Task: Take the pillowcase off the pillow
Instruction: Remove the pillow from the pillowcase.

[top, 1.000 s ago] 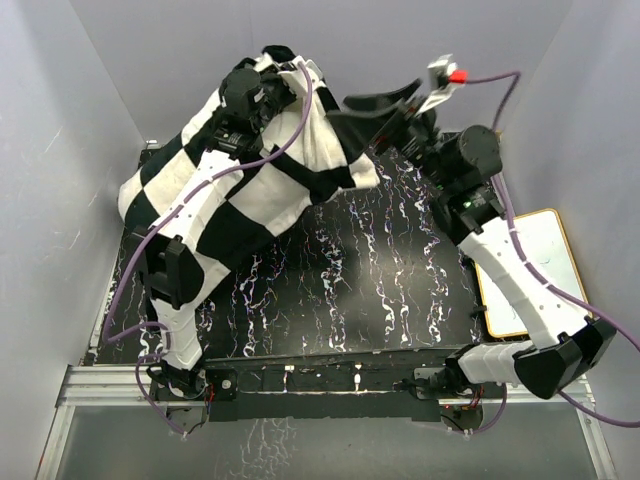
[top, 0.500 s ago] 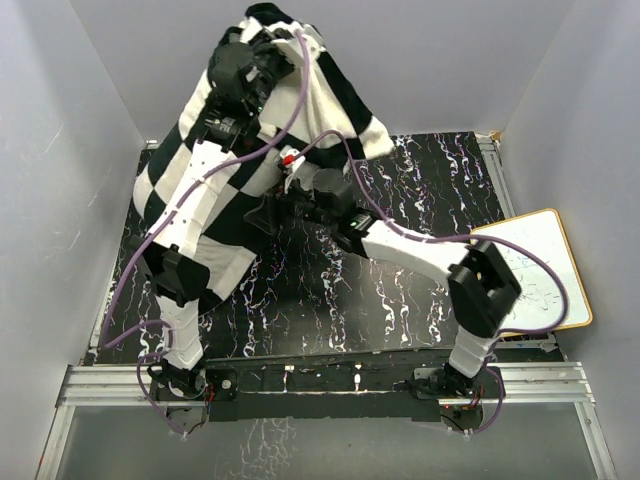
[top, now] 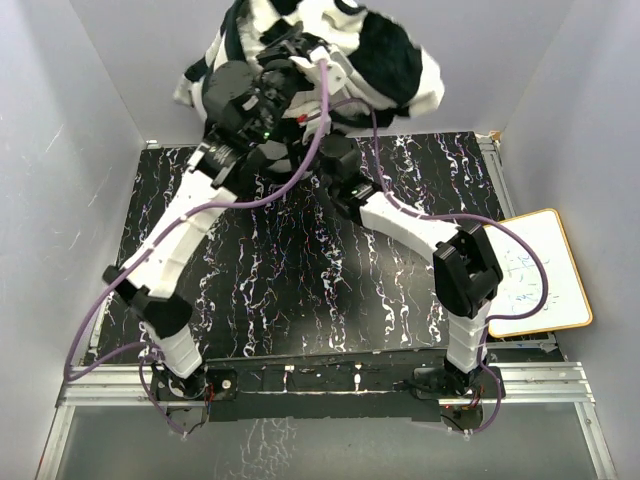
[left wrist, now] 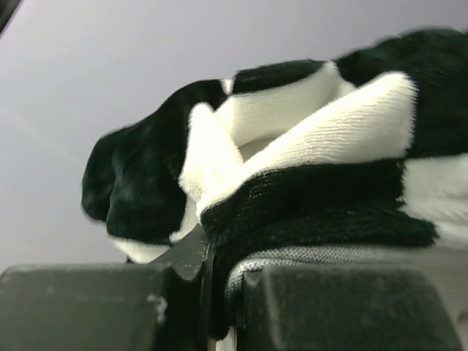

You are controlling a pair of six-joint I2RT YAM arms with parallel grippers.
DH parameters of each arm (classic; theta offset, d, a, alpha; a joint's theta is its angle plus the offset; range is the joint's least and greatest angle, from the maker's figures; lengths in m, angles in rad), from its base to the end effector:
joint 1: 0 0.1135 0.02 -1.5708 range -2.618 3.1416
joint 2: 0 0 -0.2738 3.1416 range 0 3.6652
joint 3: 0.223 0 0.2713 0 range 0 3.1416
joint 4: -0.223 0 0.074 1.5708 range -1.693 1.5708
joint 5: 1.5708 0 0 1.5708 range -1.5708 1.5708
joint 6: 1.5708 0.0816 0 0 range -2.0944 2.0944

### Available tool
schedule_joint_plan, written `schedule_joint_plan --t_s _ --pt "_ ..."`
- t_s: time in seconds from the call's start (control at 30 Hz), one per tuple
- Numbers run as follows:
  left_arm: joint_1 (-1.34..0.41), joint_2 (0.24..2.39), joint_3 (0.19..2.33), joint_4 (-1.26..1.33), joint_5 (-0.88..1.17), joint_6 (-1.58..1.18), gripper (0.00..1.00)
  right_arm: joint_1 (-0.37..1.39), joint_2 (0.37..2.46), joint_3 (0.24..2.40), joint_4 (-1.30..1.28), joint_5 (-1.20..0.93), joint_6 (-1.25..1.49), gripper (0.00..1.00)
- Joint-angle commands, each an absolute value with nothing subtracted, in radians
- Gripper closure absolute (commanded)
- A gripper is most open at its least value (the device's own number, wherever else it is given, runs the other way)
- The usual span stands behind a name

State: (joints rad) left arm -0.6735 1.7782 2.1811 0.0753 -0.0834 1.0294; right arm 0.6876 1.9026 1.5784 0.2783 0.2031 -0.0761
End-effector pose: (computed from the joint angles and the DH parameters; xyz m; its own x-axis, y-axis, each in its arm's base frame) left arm 0.3436 -0.2655 0.6118 0.6685 0.5591 -0.4904 -0.0177 0.6712 0.7411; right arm 0.4222 0.3255 0.3379 0.0001 -0.0963 -0.9954 -0.4673 0.8800 -0.0852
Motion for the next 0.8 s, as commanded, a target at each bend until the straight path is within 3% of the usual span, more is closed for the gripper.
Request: schedule_joint_plan --t_s 0.0,0.27,0.37,0.5,0.6,0.77 --pt "-0.720 1.557 2.156 0.252 -0.092 1.005 1.00 0.640 1.763 1.621 0.519 0.326 -0.181 0.39" --pt "-0.719 1.435 1.868 0.088 -0.193 0.864 1.00 0.647 1.539 1.308 0.468 0.162 0.007 0.37" --pt "-0.718 1.391 1.765 -0.003 -0.199 0.794 1.00 0.654 1.426 1.156 0.451 0.089 0.073 0.31" --pt "-0.715 1.380 1.707 -0.040 -0.184 0.744 1.00 0.665 1.218 1.004 0.460 0.161 0.232 0.20" --pt "-0.715 1.386 1.717 -0.050 -0.162 0.741 1.00 0.705 1.119 0.992 0.433 0.274 0.224 0.11" --pt "-0.715 1.413 1.769 -0.079 -0.153 0.726 1.00 0.706 1.080 1.134 0.340 0.269 0.195 0.08"
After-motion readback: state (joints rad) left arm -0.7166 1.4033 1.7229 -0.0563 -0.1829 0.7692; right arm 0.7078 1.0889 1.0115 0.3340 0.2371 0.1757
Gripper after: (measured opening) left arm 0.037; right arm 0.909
